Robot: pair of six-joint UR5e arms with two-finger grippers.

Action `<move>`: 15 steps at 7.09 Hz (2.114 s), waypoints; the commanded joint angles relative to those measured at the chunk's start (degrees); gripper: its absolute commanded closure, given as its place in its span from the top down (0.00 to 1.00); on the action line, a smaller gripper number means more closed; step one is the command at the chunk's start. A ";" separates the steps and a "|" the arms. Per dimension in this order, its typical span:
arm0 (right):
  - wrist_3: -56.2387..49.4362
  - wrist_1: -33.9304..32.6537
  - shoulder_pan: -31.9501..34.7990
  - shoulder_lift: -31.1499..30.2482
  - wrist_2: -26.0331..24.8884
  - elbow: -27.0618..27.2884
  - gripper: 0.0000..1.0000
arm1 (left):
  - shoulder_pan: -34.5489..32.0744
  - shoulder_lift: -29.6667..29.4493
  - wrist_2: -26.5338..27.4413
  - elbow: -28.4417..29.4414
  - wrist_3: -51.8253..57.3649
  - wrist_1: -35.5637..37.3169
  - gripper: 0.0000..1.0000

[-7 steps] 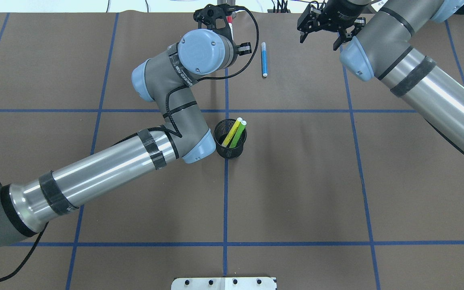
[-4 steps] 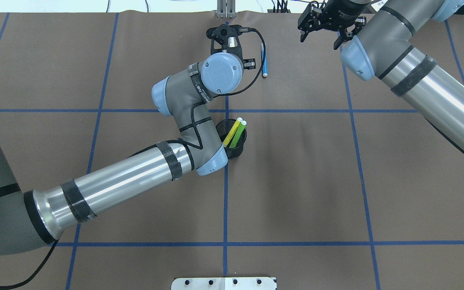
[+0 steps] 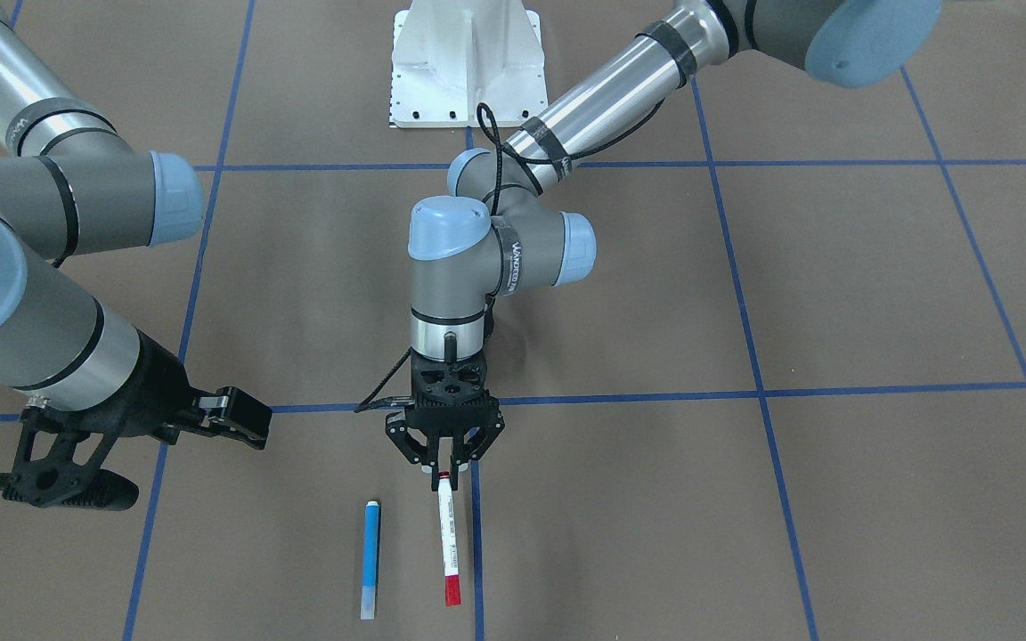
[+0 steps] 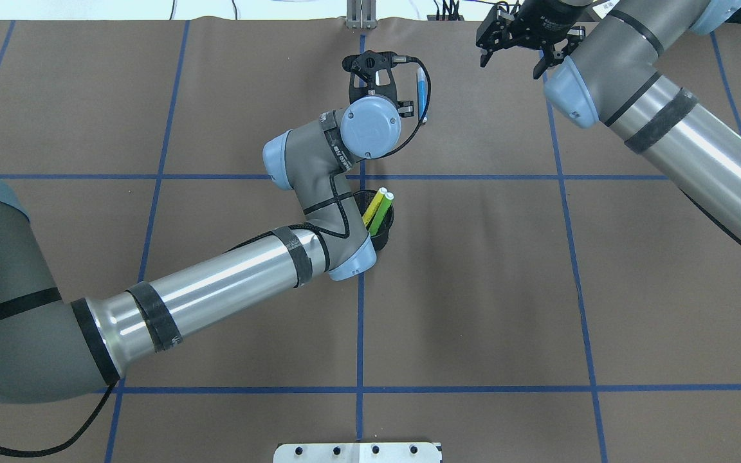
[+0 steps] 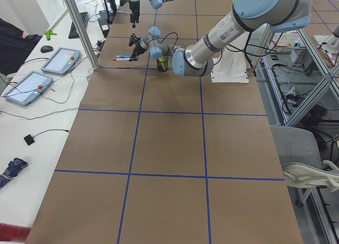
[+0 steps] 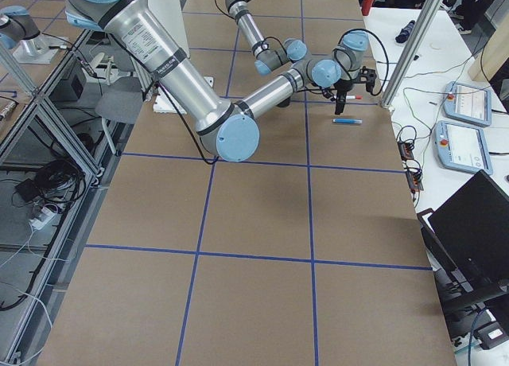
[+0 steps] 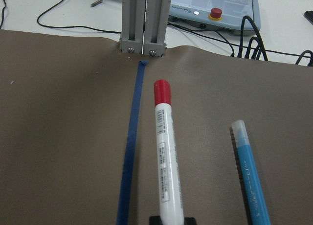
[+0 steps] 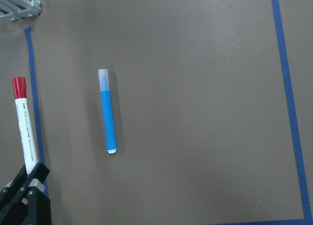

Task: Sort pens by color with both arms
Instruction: 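Lower the red-capped marker onto the table, open the left gripper, withdraw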

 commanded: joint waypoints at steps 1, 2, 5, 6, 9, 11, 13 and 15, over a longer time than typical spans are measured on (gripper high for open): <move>0.00 -0.05 0.00 0.03 -0.07 0.00 1.00 | 0.01 -1.38 0.13 1.76 0.02 -0.59 0.00; 0.00 -0.05 0.00 0.03 -0.07 -0.09 1.00 | 0.01 -1.65 0.13 2.37 0.02 -0.50 0.11; -0.09 -0.05 0.00 0.03 -0.07 -0.09 1.00 | 0.01 -2.96 0.13 3.44 0.02 -0.59 0.97; -0.09 -0.05 0.00 0.03 -0.07 -0.09 1.00 | 0.01 -3.05 0.04 3.35 0.02 -1.11 1.00; -1.49 -0.05 0.00 0.12 -0.07 -0.35 1.00 | -2.79 -2.97 -5.21 0.90 0.89 -1.82 1.00; -1.49 -0.14 0.00 0.21 0.37 -0.35 1.00 | -7.16 -2.36 -12.64 -0.07 2.30 -1.30 1.00; -0.53 -0.66 -0.78 -0.05 0.55 1.65 1.00 | -13.06 2.02 -21.99 -3.66 6.77 -0.86 1.00; -0.53 -0.67 -1.75 -0.32 5.09 2.02 1.00 | -17.03 4.49 -28.16 -5.43 6.53 -0.85 1.00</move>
